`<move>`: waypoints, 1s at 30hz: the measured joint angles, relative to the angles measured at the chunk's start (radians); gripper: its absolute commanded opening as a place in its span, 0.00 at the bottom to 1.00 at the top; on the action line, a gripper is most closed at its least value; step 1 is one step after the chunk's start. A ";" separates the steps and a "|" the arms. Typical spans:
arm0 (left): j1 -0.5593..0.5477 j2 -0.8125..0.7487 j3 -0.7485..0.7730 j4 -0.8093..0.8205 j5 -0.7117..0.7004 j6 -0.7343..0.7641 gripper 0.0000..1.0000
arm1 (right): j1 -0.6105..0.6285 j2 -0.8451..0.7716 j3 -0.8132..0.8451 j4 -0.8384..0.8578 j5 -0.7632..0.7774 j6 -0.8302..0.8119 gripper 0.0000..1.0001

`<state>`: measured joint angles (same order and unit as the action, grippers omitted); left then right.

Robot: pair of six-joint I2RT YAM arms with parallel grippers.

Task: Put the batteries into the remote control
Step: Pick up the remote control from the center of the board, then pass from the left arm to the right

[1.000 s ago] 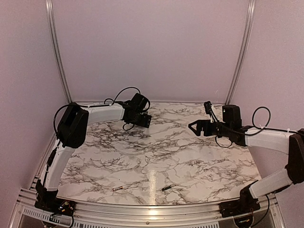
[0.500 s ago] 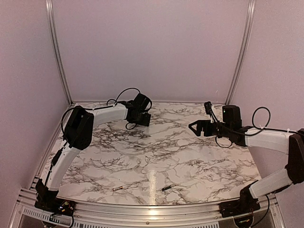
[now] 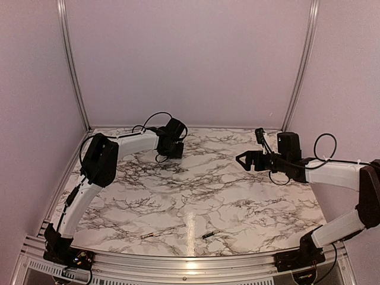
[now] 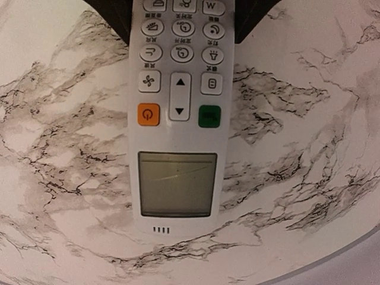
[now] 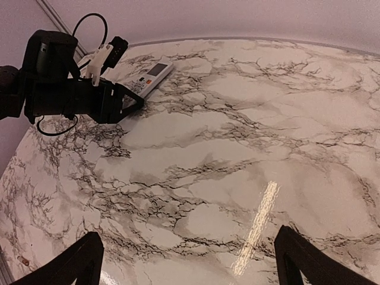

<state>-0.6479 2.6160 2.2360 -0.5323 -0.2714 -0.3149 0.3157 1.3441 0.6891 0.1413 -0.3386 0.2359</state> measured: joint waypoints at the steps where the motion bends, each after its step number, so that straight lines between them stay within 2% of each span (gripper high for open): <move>1: 0.000 0.000 0.000 0.000 0.000 0.004 0.46 | 0.000 0.000 0.000 0.000 0.000 0.000 0.99; 5: 0.000 -0.015 -0.030 0.019 0.008 0.017 0.38 | 0.000 0.000 0.000 0.000 0.000 0.000 0.99; 9: 0.000 -0.093 -0.159 0.062 0.052 0.041 0.34 | 0.000 0.000 0.000 0.000 -0.002 0.000 0.99; 17: -0.002 -0.408 -0.530 0.192 0.253 0.104 0.34 | 0.000 0.000 0.000 0.000 -0.039 0.002 0.99; 25: -0.018 -0.644 -0.761 0.317 0.541 0.139 0.32 | 0.000 -0.020 0.000 0.030 -0.157 -0.003 0.98; 30: -0.056 -0.782 -0.935 0.354 0.594 0.169 0.33 | 0.000 -0.098 0.000 0.052 -0.211 0.005 0.96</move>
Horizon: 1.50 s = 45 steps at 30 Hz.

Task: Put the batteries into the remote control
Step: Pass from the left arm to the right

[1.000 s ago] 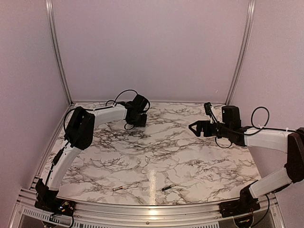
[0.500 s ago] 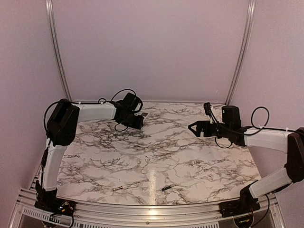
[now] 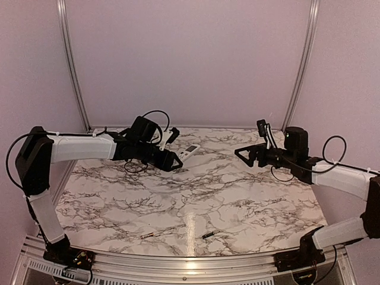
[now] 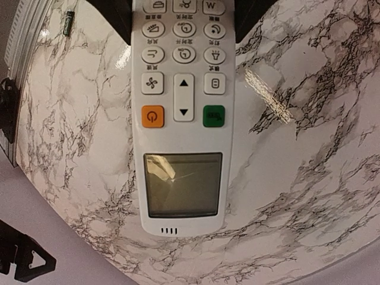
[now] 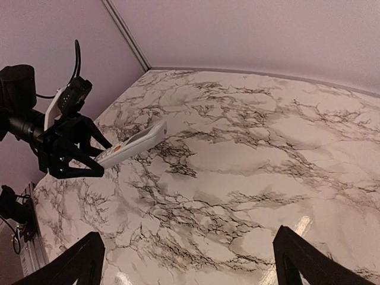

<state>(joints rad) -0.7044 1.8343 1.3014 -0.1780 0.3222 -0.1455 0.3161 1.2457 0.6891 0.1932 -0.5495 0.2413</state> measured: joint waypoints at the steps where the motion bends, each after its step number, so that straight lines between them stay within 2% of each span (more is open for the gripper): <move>1: -0.014 -0.031 -0.037 0.006 -0.005 0.010 0.33 | 0.000 -0.007 0.000 0.008 -0.013 0.015 0.94; 8: -0.154 -0.175 -0.193 0.094 -0.126 0.090 0.32 | 0.046 0.037 0.002 0.062 -0.085 0.183 0.90; 16: -0.286 -0.176 -0.193 0.140 -0.307 0.186 0.31 | 0.137 0.139 0.004 0.091 -0.143 0.344 0.85; 24: -0.333 -0.164 -0.187 0.163 -0.372 0.233 0.31 | 0.147 0.156 0.004 0.164 -0.181 0.429 0.73; 30: -0.338 -0.145 -0.169 0.167 -0.376 0.246 0.31 | 0.164 0.182 0.004 0.204 -0.202 0.467 0.55; 36: -0.350 -0.127 -0.156 0.169 -0.375 0.265 0.31 | 0.175 0.213 0.003 0.255 -0.219 0.500 0.44; 42: -0.373 -0.104 -0.147 0.170 -0.397 0.285 0.32 | 0.185 0.250 0.002 0.301 -0.230 0.543 0.14; 44: -0.378 -0.098 -0.143 0.163 -0.422 0.294 0.39 | 0.184 0.260 0.001 0.319 -0.237 0.575 0.02; 45: -0.380 -0.093 -0.142 0.160 -0.435 0.303 0.50 | 0.184 0.264 0.000 0.329 -0.238 0.595 0.00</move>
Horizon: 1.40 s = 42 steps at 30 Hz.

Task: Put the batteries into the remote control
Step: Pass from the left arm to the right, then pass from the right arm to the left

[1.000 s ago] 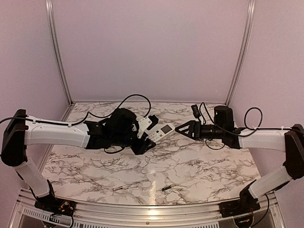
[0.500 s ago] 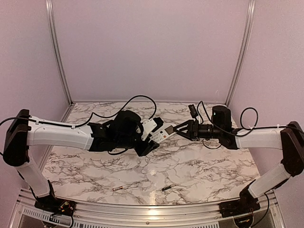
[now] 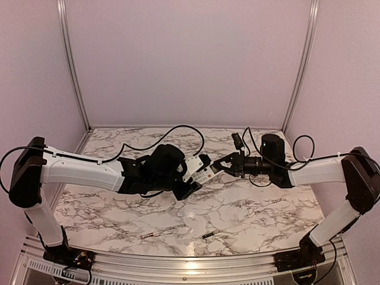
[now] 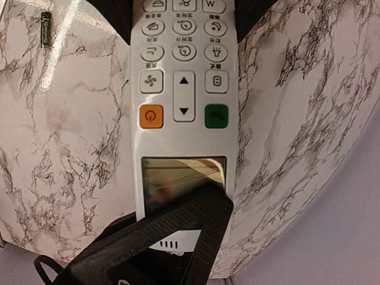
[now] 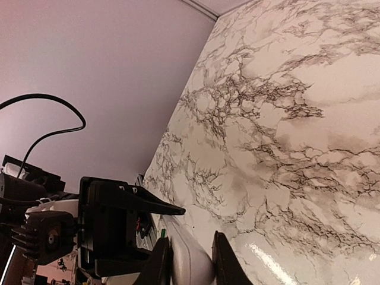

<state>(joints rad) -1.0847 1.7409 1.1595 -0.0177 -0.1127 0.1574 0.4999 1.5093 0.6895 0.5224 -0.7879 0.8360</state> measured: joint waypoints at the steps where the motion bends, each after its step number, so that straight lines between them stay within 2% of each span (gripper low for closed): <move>1: -0.003 0.004 0.002 -0.001 -0.014 0.004 0.64 | 0.001 0.003 -0.001 0.010 0.000 0.002 0.00; 3: -0.009 0.006 0.005 -0.002 -0.039 0.013 0.91 | 0.000 0.008 -0.001 0.021 -0.001 0.003 0.00; 4: -0.014 0.006 0.005 -0.001 -0.066 0.021 0.98 | 0.001 0.010 -0.001 0.021 -0.001 0.005 0.00; 9: -0.055 0.006 0.004 0.027 -0.220 0.099 0.99 | 0.002 0.013 -0.001 -0.007 0.010 0.013 0.00; 17: -0.186 0.012 -0.062 0.162 -0.483 0.322 0.98 | 0.002 0.021 -0.001 -0.053 0.029 0.099 0.00; 22: -0.230 0.069 -0.063 0.203 -0.593 0.453 0.86 | 0.002 0.024 -0.005 -0.052 0.029 0.161 0.00; 32: -0.242 0.182 -0.026 0.215 -0.739 0.592 0.45 | 0.002 0.024 -0.066 -0.006 0.003 0.262 0.00; 35: -0.245 0.184 -0.026 0.237 -0.764 0.624 0.25 | 0.002 0.024 -0.083 0.025 0.002 0.291 0.00; 39: -0.255 0.199 -0.031 0.298 -0.833 0.701 0.18 | 0.000 0.023 -0.092 0.053 0.004 0.341 0.01; 41: -0.259 0.208 -0.033 0.325 -0.852 0.723 0.12 | 0.000 0.023 -0.096 0.066 0.003 0.354 0.14; 42: -0.260 0.210 -0.034 0.333 -0.858 0.731 0.10 | 0.000 0.023 -0.098 0.071 0.003 0.358 0.27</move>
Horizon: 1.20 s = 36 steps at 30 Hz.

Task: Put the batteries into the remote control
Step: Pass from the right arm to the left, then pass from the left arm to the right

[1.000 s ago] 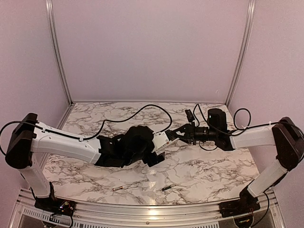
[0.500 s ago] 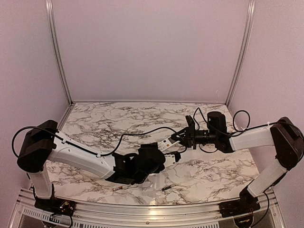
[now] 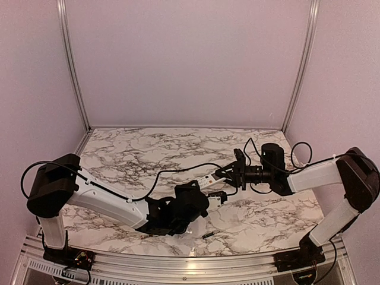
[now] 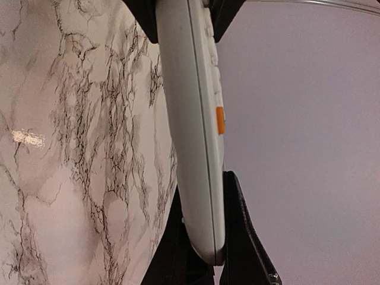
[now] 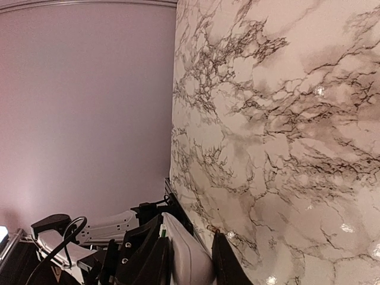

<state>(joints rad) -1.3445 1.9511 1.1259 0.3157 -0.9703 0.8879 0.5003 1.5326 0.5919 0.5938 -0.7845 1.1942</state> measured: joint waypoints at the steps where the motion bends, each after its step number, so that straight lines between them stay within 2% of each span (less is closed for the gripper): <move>1: 0.000 0.002 0.000 0.009 -0.006 0.009 0.07 | 0.000 0.000 0.000 0.003 0.000 0.003 0.39; 2: 0.000 0.003 -0.001 0.016 -0.010 0.016 0.03 | 0.000 0.000 0.000 0.008 0.000 0.000 0.51; 4: 0.000 0.003 -0.002 0.033 -0.009 0.020 0.00 | 0.001 0.000 0.000 0.010 -0.010 -0.005 0.67; 8: 0.001 -0.003 -0.003 0.046 0.011 -0.001 0.00 | -0.003 -0.017 0.007 -0.028 -0.021 -0.072 0.78; 13: 0.005 -0.062 -0.003 -0.035 0.116 -0.118 0.00 | -0.039 -0.079 0.033 -0.074 -0.010 -0.197 0.83; 18: 0.030 -0.148 0.012 -0.159 0.279 -0.277 0.00 | -0.080 -0.235 0.056 -0.111 0.058 -0.368 0.87; 21: 0.062 -0.192 0.018 -0.209 0.383 -0.362 0.00 | -0.089 -0.331 0.068 -0.116 0.107 -0.465 0.98; 28: 0.207 -0.343 0.018 -0.278 0.752 -0.583 0.00 | -0.091 -0.524 0.069 -0.141 0.178 -0.668 0.99; 33: 0.314 -0.451 0.016 -0.262 1.020 -0.721 0.00 | -0.091 -0.537 0.081 -0.162 0.116 -0.746 0.99; 36: 0.332 -0.484 0.015 -0.239 1.165 -0.788 0.00 | -0.091 -0.527 0.080 -0.137 0.048 -0.746 0.97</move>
<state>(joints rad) -1.0126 1.4673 1.1412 0.0769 0.1947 0.1001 0.4091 1.0058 0.6724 0.4568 -0.7368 0.4484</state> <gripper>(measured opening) 0.221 0.986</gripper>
